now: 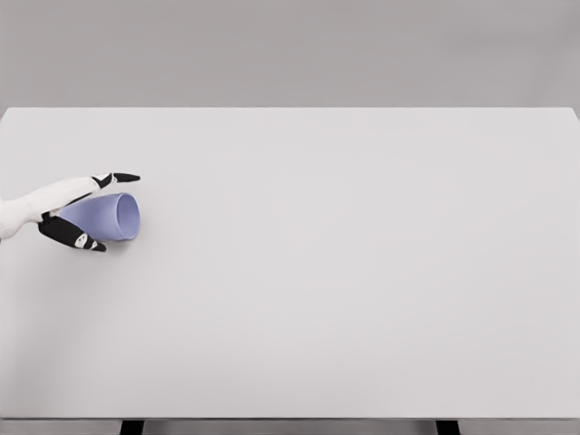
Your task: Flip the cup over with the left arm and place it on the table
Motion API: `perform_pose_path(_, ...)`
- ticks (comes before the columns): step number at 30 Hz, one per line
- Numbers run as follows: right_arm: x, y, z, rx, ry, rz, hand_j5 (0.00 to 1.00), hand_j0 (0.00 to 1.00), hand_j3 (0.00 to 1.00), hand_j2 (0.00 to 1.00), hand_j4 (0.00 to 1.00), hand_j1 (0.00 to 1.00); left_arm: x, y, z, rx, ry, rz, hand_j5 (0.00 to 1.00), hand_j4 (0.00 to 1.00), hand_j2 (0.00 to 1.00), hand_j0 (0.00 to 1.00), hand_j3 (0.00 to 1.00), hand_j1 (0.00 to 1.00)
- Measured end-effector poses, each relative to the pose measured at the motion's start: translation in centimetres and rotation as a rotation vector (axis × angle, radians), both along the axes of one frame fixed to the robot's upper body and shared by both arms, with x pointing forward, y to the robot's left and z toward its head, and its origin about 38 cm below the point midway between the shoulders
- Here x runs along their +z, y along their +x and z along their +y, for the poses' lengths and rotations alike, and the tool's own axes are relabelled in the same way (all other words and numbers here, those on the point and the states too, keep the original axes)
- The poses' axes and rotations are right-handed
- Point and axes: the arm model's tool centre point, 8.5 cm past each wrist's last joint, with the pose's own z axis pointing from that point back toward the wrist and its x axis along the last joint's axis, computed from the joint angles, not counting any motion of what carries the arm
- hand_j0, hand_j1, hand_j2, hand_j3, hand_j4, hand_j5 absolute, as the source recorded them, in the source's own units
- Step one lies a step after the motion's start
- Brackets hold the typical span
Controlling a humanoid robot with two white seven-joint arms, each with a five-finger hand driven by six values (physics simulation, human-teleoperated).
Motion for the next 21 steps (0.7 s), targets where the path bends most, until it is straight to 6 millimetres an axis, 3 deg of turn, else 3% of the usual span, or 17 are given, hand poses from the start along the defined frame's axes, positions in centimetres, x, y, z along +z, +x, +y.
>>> perform_pose_path(21, 0.0, 0.0, 0.0, 0.0, 0.0, 0.0, 1.0, 1.0, 1.0, 1.0, 1.0, 1.0, -1.0, 0.7, -0.3, 0.007, 0.005, 0.017, 1.0, 1.0, 1.0, 1.0, 1.0, 1.0)
